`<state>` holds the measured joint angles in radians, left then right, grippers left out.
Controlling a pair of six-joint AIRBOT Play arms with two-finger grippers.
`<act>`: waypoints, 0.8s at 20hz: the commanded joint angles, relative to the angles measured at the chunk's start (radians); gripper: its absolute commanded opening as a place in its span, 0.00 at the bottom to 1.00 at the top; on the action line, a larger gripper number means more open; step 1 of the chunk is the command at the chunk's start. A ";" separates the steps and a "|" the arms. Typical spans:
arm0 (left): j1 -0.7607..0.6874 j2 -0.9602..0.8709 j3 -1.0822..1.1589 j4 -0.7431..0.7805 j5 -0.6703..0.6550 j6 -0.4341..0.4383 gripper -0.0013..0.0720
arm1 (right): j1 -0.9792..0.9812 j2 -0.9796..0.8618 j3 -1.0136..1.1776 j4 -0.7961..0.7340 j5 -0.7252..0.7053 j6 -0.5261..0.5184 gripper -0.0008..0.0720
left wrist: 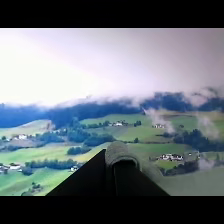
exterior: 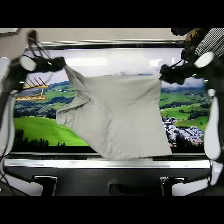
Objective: Fold the clothes and pants, and hang the long-sleeved shirts on hangers.
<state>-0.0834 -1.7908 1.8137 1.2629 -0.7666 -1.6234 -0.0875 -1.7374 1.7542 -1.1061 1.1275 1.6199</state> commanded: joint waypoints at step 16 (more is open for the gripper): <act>0.234 0.297 -0.201 0.058 -0.652 0.040 0.69 | -0.348 0.254 -0.252 0.052 0.398 -0.210 0.66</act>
<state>0.0792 -1.6463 1.7889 1.2984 -1.3052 -1.5822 -0.3355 -1.6142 1.6543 -1.0340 1.4551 1.4475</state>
